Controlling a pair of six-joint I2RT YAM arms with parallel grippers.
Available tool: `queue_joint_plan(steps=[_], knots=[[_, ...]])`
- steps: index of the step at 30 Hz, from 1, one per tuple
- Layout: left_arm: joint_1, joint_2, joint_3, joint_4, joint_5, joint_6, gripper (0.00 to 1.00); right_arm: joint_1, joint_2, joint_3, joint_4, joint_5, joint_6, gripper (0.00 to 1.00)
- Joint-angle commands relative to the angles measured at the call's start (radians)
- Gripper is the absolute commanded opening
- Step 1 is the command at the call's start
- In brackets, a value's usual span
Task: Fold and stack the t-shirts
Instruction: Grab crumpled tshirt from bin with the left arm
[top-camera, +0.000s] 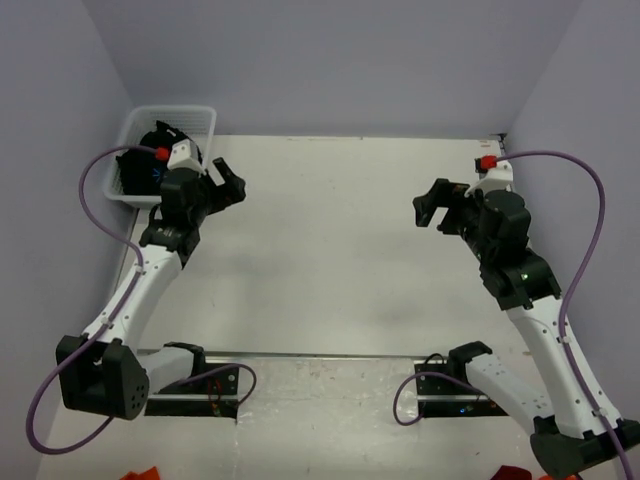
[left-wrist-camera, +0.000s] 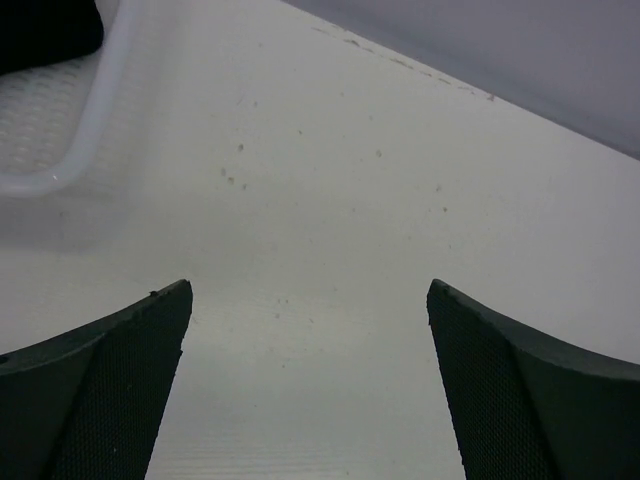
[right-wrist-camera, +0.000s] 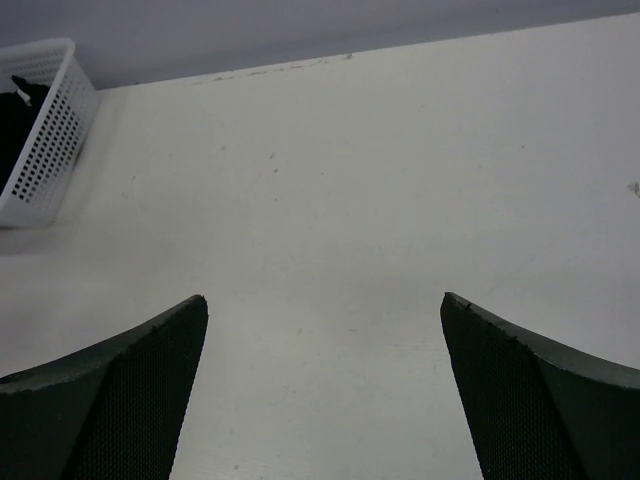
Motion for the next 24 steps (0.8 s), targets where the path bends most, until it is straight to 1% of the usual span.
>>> queue_joint_plan(steps=[1, 3, 4, 6, 7, 8, 9, 10, 11, 12, 13, 14, 15, 16, 17, 18, 19, 20, 21, 23, 24], knots=[[0.007, 0.035, 0.126, -0.055, -0.162, 0.109, 0.99, 0.004, 0.010, 0.036, -0.009, -0.029, -0.008, 0.99], [0.010, 0.088, 0.172, -0.062, -0.236, 0.150, 0.97, 0.005, 0.005, 0.030, 0.002, -0.040, -0.021, 0.99], [0.011, 0.110, 0.224, -0.073, -0.308, 0.186, 0.97, 0.007, 0.007, 0.030, 0.005, -0.043, -0.016, 0.99], [0.020, 0.197, 0.310, -0.081, -0.368, 0.229, 0.98, 0.014, 0.021, 0.022, 0.002, -0.044, 0.004, 0.99], [0.024, 0.226, 0.339, -0.092, -0.391, 0.264, 0.98, 0.031, 0.025, 0.015, 0.006, -0.041, 0.025, 0.99], [0.031, 0.297, 0.373, -0.104, -0.409, 0.279, 0.99, 0.040, 0.040, 0.005, 0.002, -0.023, 0.038, 0.99], [0.037, 0.337, 0.454, -0.121, -0.437, 0.292, 0.98, 0.050, 0.051, 0.005, -0.009, -0.011, 0.048, 0.99], [0.043, 0.374, 0.499, -0.175, -0.451, 0.301, 0.98, 0.074, 0.062, 0.004, -0.027, 0.006, 0.061, 0.99], [0.057, 0.458, 0.549, -0.203, -0.460, 0.304, 0.98, 0.089, 0.073, 0.002, -0.039, 0.033, 0.070, 0.99], [0.068, 0.498, 0.647, -0.228, -0.460, 0.307, 0.98, 0.102, 0.100, -0.001, -0.049, 0.061, 0.077, 0.99], [0.074, 0.539, 0.700, -0.277, -0.457, 0.309, 0.98, 0.119, 0.119, 0.005, -0.099, 0.060, 0.111, 0.99], [0.098, 0.623, 0.752, -0.300, -0.454, 0.307, 0.99, 0.125, 0.137, 0.030, -0.131, 0.052, 0.131, 0.99], [0.115, 0.673, 0.874, -0.328, -0.433, 0.304, 0.98, 0.134, 0.154, 0.042, -0.162, 0.035, 0.146, 0.99], [0.131, 0.719, 0.945, -0.421, -0.398, 0.271, 0.98, 0.157, 0.178, 0.053, -0.212, 0.037, 0.165, 0.99], [0.152, 0.809, 1.012, -0.462, -0.400, 0.251, 0.98, 0.165, 0.185, 0.074, -0.230, 0.035, 0.168, 0.99], [0.187, 0.851, 1.125, -0.493, -0.390, 0.232, 0.96, 0.171, 0.194, 0.090, -0.248, 0.026, 0.167, 0.99], [0.204, 0.888, 1.172, -0.538, -0.342, 0.206, 0.95, 0.171, 0.211, 0.113, -0.300, 0.017, 0.160, 0.99], [0.235, 0.950, 1.221, -0.558, -0.330, 0.198, 0.95, 0.174, 0.219, 0.169, -0.326, 0.021, 0.156, 0.99], [0.246, 0.980, 1.290, -0.572, -0.330, 0.192, 0.89, 0.174, 0.226, 0.194, -0.345, 0.025, 0.145, 0.99], [0.273, 1.036, 1.320, -0.572, -0.337, 0.209, 0.86, 0.174, 0.237, 0.246, -0.374, 0.038, 0.117, 0.99], [0.283, 1.053, 1.337, -0.572, -0.334, 0.210, 0.85, 0.176, 0.240, 0.255, -0.382, 0.046, 0.113, 0.99]])
